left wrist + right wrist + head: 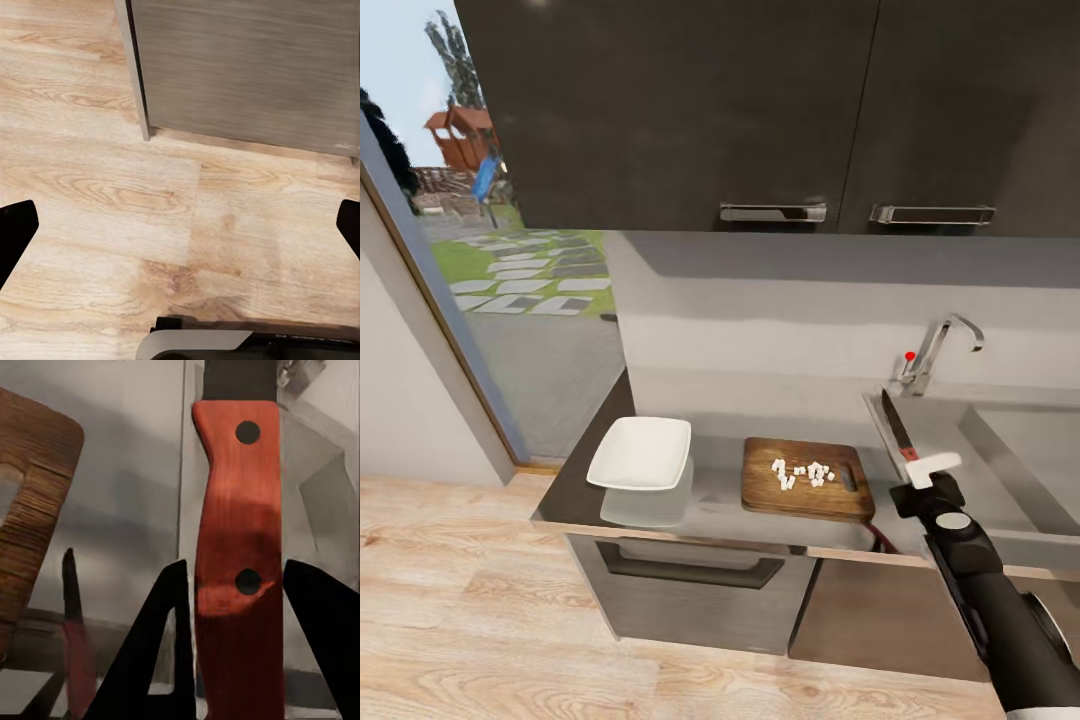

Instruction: In the kitchen, take the Vidalia onion out of the sink, dice it on the chopping board with the paring knife, put the diced onion into the bowl on the countertop, then place both the paring knife and the chopping board into the sink.

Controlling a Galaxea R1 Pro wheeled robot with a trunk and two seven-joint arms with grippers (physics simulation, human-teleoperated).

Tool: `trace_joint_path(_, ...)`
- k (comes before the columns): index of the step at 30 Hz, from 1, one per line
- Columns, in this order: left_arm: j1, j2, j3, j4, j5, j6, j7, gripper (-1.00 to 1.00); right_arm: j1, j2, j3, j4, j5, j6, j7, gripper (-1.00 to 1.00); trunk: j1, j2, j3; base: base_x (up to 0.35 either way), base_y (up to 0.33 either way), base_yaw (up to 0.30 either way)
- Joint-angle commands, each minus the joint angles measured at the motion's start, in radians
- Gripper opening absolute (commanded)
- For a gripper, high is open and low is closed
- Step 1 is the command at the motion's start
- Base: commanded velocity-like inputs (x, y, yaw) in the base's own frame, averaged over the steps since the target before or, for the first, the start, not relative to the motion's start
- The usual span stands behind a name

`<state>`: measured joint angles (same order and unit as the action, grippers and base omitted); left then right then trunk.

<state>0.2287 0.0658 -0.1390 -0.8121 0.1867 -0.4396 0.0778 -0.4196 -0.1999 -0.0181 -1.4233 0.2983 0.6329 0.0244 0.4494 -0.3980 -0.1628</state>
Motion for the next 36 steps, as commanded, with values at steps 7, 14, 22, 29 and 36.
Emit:
trace_joint_path(7, 0.000, 0.002, -0.007, -0.003, 0.007, -0.002, 0.008, 1.00, -0.001, -0.005, -0.137, -0.056, -0.041, 0.087, 0.248, -1.00, 0.001, -0.002, -0.002, 0.065, -0.032, 0.000)
trace_joint_path(14, 0.000, 0.002, -0.007, -0.004, 0.007, -0.002, 0.008, 1.00, -0.001, -0.011, -0.165, -0.070, -0.042, 0.124, 0.309, -1.00, 0.001, -0.002, -0.002, 0.233, -0.173, 0.000)
trace_joint_path(22, 0.000, 0.002, -0.007, -0.005, 0.007, -0.002, 0.008, 1.00, -0.001, -0.012, -0.166, -0.071, -0.041, 0.125, 0.312, -1.00, 0.001, -0.002, -0.002, 0.235, -0.204, 0.000)
trace_joint_path(29, 0.000, 0.002, -0.007, -0.007, 0.007, -0.002, 0.008, 1.00, -0.001, -0.012, -0.166, -0.006, -0.041, 0.127, 0.296, -1.00, 0.001, -0.002, -0.002, 0.027, -0.261, 0.000)
trace_joint_path(36, 0.000, 0.002, -0.007, -0.009, 0.007, -0.002, 0.008, 1.00, -0.010, -0.016, -0.166, 0.168, -0.041, 0.122, 0.268, -1.00, 0.001, -0.002, -0.002, 0.001, -0.268, 0.000)
